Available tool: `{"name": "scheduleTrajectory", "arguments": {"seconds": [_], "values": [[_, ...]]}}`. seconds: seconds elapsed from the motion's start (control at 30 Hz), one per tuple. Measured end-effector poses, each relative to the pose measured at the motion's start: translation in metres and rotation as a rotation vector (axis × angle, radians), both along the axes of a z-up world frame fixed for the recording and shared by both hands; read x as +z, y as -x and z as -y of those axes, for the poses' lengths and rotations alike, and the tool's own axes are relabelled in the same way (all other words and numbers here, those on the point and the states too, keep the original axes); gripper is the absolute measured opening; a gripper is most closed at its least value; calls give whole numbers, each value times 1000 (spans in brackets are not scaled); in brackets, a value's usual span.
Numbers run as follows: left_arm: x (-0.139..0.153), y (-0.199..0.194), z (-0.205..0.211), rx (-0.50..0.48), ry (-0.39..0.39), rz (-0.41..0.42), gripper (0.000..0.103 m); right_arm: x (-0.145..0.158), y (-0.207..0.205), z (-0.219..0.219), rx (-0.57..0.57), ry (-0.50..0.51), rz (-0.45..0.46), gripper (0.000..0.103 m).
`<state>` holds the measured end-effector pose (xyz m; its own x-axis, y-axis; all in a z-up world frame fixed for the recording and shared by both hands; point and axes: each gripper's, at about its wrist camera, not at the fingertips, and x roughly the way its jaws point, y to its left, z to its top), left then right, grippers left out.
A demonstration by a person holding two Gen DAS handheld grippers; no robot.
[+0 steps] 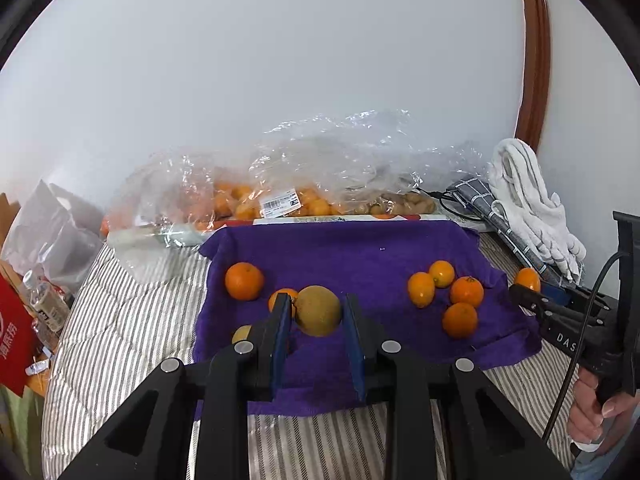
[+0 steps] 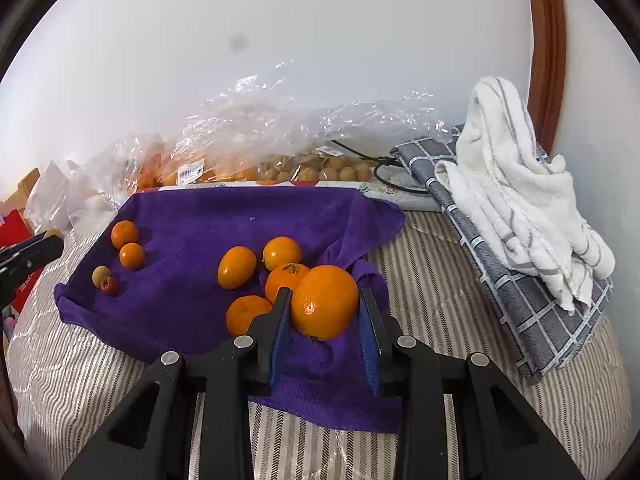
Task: Organize fruits
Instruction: 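Carry the orange and yellow-green fruit over the towel and lower them, then open the right tool to drop the orange while the left tool drops the yellow-green fruit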
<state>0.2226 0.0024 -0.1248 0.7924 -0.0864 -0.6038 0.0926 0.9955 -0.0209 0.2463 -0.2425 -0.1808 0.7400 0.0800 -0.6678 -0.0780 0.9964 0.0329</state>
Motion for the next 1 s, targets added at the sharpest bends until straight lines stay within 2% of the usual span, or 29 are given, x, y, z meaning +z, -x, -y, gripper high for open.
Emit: {"name": "scheduleTrajectory", "arguments": {"seconds": [0.17, 0.33, 0.43, 0.63, 0.83, 1.0], "values": [[-9, -13, 7, 0, -5, -18, 25, -9, -2, -1, 11, 6, -17, 32], [-26, -30, 3, 28, 35, -74, 25, -15, -5, -2, 20, -5, -38, 32], [-34, -38, 4, 39, 23, -80, 25, -19, -8, -2, 28, -14, -54, 32], [-51, -49, 7, 27, 51, -119, 25, -26, -12, -2, 43, -36, -89, 32], [-63, -49, 13, 24, 6, -131, 25, -31, -15, -7, 53, -21, -100, 32], [-68, -50, 15, 24, -1, -146, 25, -35, -16, -11, 63, -9, -103, 32]]}}
